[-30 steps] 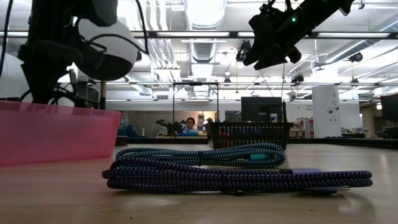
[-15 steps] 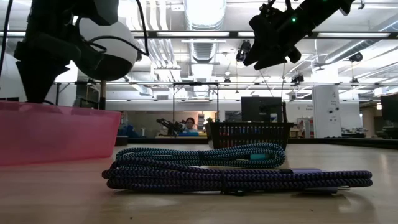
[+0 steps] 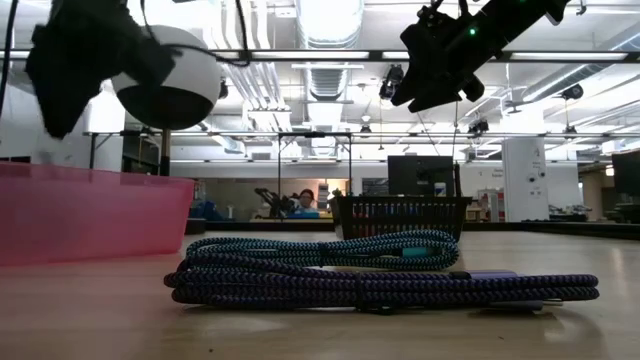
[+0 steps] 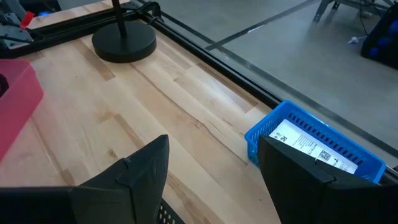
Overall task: Pick and place items into bin
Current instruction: Put the blue stripes charger cable into the pink bin, then put the white charger cable into the pink bin
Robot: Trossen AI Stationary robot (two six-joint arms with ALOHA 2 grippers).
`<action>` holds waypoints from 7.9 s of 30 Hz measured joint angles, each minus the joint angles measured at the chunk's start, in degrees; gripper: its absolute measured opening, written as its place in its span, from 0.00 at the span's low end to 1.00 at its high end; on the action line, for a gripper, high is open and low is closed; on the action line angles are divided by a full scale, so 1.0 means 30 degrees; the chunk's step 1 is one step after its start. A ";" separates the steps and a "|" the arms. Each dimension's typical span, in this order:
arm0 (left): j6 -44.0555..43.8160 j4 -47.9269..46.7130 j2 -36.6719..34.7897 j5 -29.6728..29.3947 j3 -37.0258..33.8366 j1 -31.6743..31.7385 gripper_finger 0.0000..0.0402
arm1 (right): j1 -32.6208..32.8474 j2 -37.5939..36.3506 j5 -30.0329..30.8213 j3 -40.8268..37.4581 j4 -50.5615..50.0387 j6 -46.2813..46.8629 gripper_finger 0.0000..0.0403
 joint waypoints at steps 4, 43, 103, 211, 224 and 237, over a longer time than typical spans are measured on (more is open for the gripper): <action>0.0007 -0.0084 0.0000 -0.0007 0.1167 0.0000 0.44 | 0.0000 0.0002 0.0000 0.0000 -0.0007 0.0000 0.57; 0.7530 1.6898 0.6312 -0.1104 0.3597 -0.0992 0.44 | -0.0117 -0.0129 0.0036 -0.0095 -0.2225 -0.4224 0.57; 1.0010 1.5185 1.1664 -0.1741 0.3756 -0.3126 0.41 | -0.0576 -0.3758 -1.1387 -0.0146 -0.0856 -0.5004 0.57; -0.9544 -0.0254 -0.0291 -0.2149 -0.3982 -0.5821 0.08 | -0.0568 -0.3750 -0.6390 -0.0146 -0.0257 -0.4998 0.57; -0.9235 -0.0429 -0.0291 -0.2100 -0.3278 -0.5850 0.36 | -0.0576 -0.3750 -0.5938 -0.0146 -0.0255 -0.5362 0.57; 0.0236 1.3436 -0.0291 -0.6372 -0.0375 -0.5852 0.36 | -0.0576 -0.3750 -0.5887 -0.0146 -0.0131 -0.5436 0.57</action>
